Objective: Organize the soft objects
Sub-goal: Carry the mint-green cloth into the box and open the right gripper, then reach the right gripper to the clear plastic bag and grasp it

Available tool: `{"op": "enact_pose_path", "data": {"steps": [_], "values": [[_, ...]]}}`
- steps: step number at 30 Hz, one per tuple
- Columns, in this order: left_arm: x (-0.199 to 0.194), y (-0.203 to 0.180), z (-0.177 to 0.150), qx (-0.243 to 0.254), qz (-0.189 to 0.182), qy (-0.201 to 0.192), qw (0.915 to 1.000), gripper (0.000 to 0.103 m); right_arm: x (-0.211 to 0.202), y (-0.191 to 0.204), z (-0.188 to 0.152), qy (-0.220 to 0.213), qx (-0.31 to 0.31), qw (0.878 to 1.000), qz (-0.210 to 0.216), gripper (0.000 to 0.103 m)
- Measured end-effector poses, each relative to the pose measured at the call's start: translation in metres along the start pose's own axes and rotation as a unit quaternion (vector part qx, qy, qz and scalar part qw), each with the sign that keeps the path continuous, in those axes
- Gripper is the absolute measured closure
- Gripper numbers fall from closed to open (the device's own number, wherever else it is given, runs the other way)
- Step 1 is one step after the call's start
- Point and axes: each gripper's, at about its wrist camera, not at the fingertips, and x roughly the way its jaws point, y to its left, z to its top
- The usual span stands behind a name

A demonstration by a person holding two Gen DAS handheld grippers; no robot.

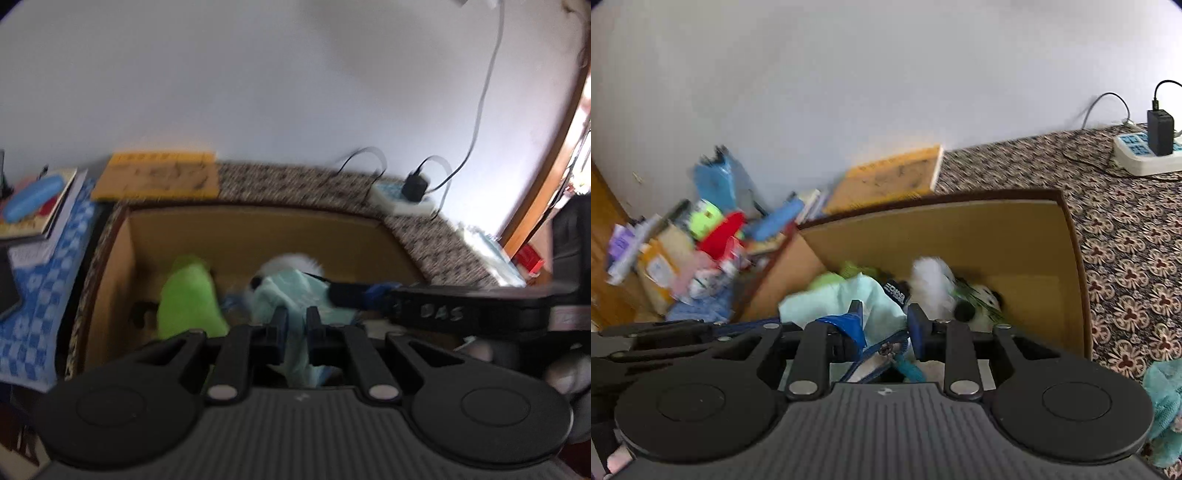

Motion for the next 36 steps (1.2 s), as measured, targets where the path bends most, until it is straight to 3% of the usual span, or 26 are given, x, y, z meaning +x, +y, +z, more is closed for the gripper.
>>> {"op": "enact_pose_path", "data": {"steps": [5, 12, 22, 28, 36], "values": [[0.015, 0.014, -0.009, -0.002, 0.018, 0.026, 0.9995, 0.095, 0.004, 0.006, -0.003, 0.008, -0.002, 0.999, -0.053, 0.093], [-0.006, 0.007, -0.007, 0.011, 0.035, 0.007, 0.9993, 0.061, -0.001, 0.015, 0.0, 0.006, -0.024, 0.993, -0.119, 0.093], [-0.039, -0.01, 0.001, 0.029, 0.043, -0.024, 0.9984, 0.052, -0.016, 0.019, 0.001, -0.002, -0.014, 0.984, -0.18, 0.093], [-0.05, -0.025, -0.003, 0.038, 0.041, -0.025, 0.9981, 0.052, -0.028, 0.009, -0.003, 0.001, -0.003, 0.981, -0.192, 0.092], [-0.053, -0.065, -0.012, 0.047, 0.033, -0.011, 0.9983, 0.049, -0.063, -0.023, -0.013, 0.002, 0.014, 0.99, -0.142, 0.092]]}}
